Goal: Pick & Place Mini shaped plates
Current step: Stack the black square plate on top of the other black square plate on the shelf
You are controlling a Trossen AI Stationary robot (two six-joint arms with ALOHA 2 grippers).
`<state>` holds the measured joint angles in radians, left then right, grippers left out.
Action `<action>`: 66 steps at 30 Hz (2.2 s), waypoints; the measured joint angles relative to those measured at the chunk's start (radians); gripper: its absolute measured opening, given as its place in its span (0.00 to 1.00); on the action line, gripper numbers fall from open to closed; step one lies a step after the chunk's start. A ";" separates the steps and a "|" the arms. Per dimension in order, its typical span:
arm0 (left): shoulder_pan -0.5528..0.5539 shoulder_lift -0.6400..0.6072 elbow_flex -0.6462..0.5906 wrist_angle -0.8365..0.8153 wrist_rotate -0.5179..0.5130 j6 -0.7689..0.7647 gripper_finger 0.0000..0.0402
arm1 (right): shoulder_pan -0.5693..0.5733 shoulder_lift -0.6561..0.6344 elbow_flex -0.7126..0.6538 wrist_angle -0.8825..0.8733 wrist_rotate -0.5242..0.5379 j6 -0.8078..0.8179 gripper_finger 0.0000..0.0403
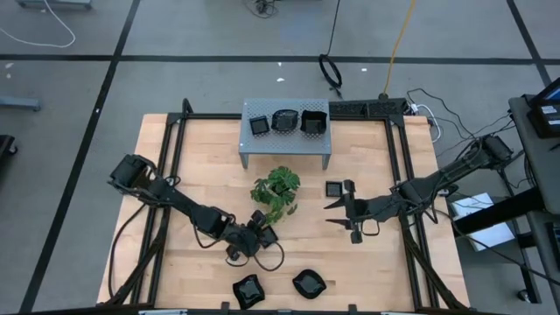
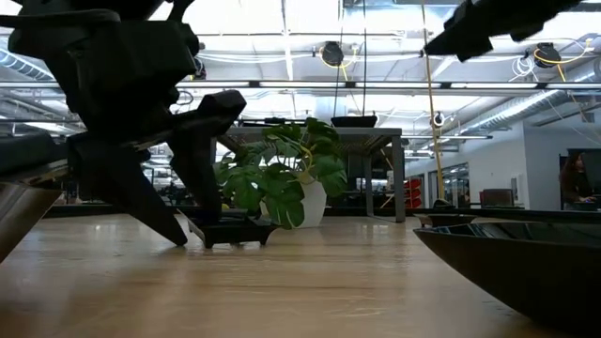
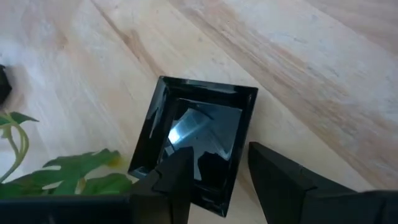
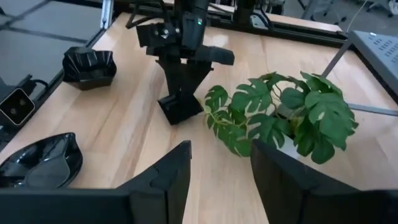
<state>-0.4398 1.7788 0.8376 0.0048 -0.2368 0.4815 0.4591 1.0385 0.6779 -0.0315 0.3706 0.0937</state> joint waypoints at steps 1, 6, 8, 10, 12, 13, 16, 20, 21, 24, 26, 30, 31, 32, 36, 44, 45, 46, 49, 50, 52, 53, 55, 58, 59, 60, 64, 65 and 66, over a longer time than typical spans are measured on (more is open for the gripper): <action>0.000 0.004 0.001 0.003 -0.002 0.007 0.40 | 0.000 -0.007 -0.018 0.025 0.000 0.000 0.39; -0.006 0.014 0.003 0.009 -0.009 0.063 0.36 | 0.000 -0.038 -0.079 0.085 -0.001 0.017 0.39; -0.014 0.015 0.002 0.009 -0.012 0.090 0.30 | 0.000 -0.048 -0.092 0.080 0.000 0.032 0.39; -0.020 0.017 0.004 0.004 -0.012 0.101 0.22 | 0.000 -0.053 -0.101 0.081 -0.001 0.046 0.39; -0.026 0.018 0.006 -0.003 -0.003 0.098 0.13 | 0.000 -0.057 -0.104 0.079 -0.001 0.052 0.39; -0.027 0.018 0.006 -0.002 0.005 0.093 0.08 | 0.000 -0.057 -0.104 0.083 -0.001 0.052 0.39; -0.028 0.019 0.008 0.008 0.034 0.089 0.02 | 0.000 -0.057 -0.104 0.084 -0.001 0.052 0.39; -0.046 0.021 0.007 0.050 0.063 0.092 0.04 | 0.000 -0.057 -0.104 0.085 -0.001 0.051 0.39; -0.051 0.021 0.007 0.067 0.065 0.093 0.04 | 0.000 -0.057 -0.104 0.086 -0.001 0.051 0.39; -0.064 0.021 0.038 0.079 0.068 0.101 0.01 | 0.000 -0.057 -0.104 0.087 -0.001 0.043 0.39; -0.069 0.014 0.065 0.079 0.067 0.102 0.02 | 0.000 -0.057 -0.104 0.087 -0.001 0.035 0.39; -0.073 -0.001 0.127 0.082 0.057 0.139 0.04 | 0.000 -0.057 -0.104 0.087 -0.001 0.024 0.39; -0.075 -0.014 0.136 0.072 0.052 0.149 0.04 | 0.000 -0.057 -0.104 0.087 -0.001 0.023 0.39; -0.075 -0.025 0.151 0.068 0.047 0.153 0.03 | 0.000 -0.057 -0.104 0.087 -0.001 0.024 0.39; -0.062 -0.090 0.187 0.067 -0.054 0.138 0.02 | 0.000 -0.057 -0.104 0.086 -0.004 0.040 0.39; 0.004 -0.311 0.200 0.043 -0.438 0.096 0.02 | 0.000 -0.057 -0.103 0.069 -0.005 0.051 0.39; 0.026 -0.339 0.200 0.044 -0.482 0.073 0.02 | 0.000 -0.057 -0.103 0.066 -0.005 0.051 0.39; 0.050 -0.368 0.200 0.044 -0.518 0.047 0.01 | 0.000 -0.057 -0.103 0.065 -0.004 0.051 0.39; 0.146 -0.441 0.200 0.002 -0.568 -0.038 0.04 | 0.000 -0.057 -0.103 0.065 -0.003 0.050 0.39; 0.188 -0.455 0.200 -0.020 -0.560 -0.058 0.05 | -0.001 -0.057 -0.103 0.065 -0.003 0.049 0.39; 0.276 -0.471 0.200 -0.070 -0.506 -0.091 0.06 | -0.001 -0.056 -0.103 0.065 -0.003 0.048 0.39; 0.325 -0.473 0.200 -0.096 -0.467 -0.112 0.05 | -0.001 -0.056 -0.103 0.065 -0.003 0.048 0.39; 0.418 -0.472 0.200 -0.133 -0.369 -0.155 0.04 | -0.001 -0.057 -0.103 0.065 -0.002 0.044 0.39; 0.548 -0.455 0.200 -0.153 -0.233 -0.190 0.01 | -0.001 -0.056 -0.103 0.065 -0.002 0.044 0.39; 0.584 -0.448 0.200 -0.159 -0.208 -0.198 0.02 | -0.001 -0.057 -0.103 0.064 -0.002 0.044 0.39; 0.616 -0.441 0.199 -0.160 -0.194 -0.203 0.03 | -0.001 -0.056 -0.103 0.064 -0.002 0.044 0.39; 0.717 -0.423 0.199 -0.171 -0.160 -0.210 0.05 | -0.001 -0.056 -0.103 0.058 -0.002 0.044 0.39; 0.735 -0.414 0.199 -0.180 -0.144 -0.222 0.05 | -0.001 -0.056 -0.103 0.056 -0.002 0.038 0.39; 0.751 -0.404 0.199 -0.192 -0.128 -0.240 0.04 | -0.001 -0.056 -0.103 0.055 -0.002 0.028 0.39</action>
<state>0.3114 1.3748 1.0370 -0.1870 -0.3646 0.2415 0.4580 0.9821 0.5751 0.0239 0.3687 0.1216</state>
